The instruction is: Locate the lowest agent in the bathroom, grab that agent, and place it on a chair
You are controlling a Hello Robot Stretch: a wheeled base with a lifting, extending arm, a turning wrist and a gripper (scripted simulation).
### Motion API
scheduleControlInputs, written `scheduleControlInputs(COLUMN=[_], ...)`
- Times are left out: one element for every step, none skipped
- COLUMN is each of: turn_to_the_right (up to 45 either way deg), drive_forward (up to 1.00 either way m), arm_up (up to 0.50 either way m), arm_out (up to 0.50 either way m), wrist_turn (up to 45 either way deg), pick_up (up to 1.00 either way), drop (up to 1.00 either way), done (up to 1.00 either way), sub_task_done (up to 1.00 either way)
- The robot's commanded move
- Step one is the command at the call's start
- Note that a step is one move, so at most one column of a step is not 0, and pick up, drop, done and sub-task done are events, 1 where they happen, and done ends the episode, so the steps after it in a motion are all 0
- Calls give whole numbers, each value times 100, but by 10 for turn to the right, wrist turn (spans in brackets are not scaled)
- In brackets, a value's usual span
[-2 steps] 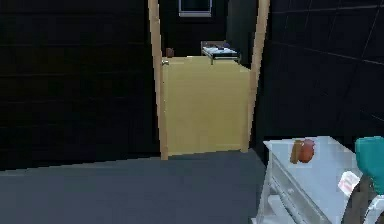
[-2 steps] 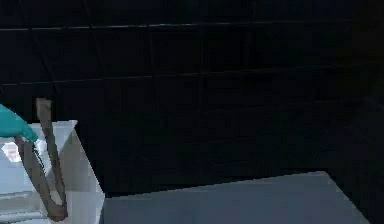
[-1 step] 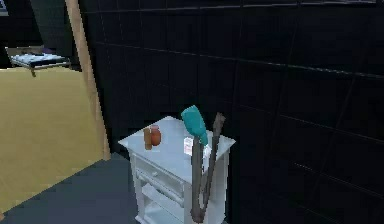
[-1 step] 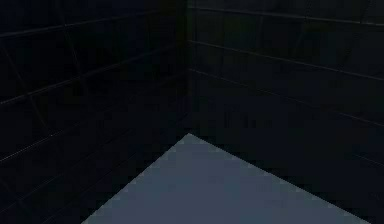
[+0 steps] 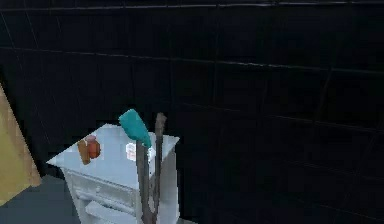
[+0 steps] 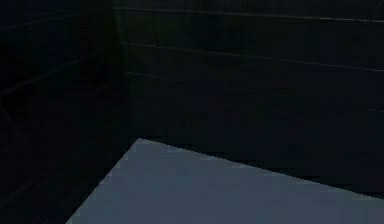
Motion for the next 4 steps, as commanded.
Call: scheduleControlInputs(turn_to_the_right=[0,-450,-450,-210], drive_forward=[30,0,0,0], arm_up=[0,0,0,0], arm_out=[0,0,0,0], wrist_turn=[0,0,0,0], pick_up=[0,0,0,0], drop=[0,0,0,0], done=[0,0,0,0], sub_task_done=[0,0,0,0])
